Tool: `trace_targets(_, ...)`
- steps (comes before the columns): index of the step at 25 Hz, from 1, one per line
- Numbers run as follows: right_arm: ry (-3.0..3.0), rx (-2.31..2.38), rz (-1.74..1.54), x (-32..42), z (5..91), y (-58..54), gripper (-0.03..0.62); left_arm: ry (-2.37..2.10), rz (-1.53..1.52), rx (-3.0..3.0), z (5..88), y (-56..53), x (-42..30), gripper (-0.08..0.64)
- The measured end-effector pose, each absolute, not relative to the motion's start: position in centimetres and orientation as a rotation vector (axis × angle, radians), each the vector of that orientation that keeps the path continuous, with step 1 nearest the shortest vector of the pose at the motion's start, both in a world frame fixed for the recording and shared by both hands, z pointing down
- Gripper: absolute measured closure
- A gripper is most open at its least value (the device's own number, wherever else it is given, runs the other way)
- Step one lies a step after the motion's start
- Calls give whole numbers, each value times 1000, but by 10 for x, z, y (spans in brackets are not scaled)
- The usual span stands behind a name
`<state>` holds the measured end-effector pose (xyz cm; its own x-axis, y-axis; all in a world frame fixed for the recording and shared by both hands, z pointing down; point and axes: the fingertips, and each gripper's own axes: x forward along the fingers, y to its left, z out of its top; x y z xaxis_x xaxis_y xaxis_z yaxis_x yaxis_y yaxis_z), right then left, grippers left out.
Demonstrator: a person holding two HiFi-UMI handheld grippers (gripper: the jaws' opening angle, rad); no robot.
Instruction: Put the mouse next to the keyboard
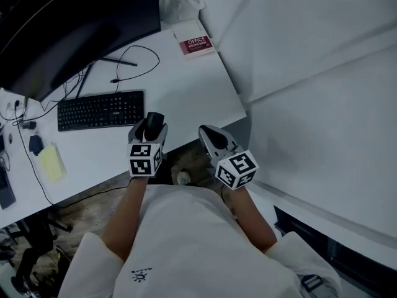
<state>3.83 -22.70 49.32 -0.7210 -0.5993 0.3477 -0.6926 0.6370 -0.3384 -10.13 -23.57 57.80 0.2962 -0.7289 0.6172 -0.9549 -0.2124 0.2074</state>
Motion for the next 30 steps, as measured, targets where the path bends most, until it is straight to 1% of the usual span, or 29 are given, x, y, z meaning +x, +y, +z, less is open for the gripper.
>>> trace_targets(17, -2545, 1070, 753, 28, 530, -250, 574, -1473, 593, 1883, 646, -287, -101, 267)
trace_targets(30, -2495, 1090, 807, 30, 544, -250, 574, -1519, 616, 1773, 674, -307, -103, 267)
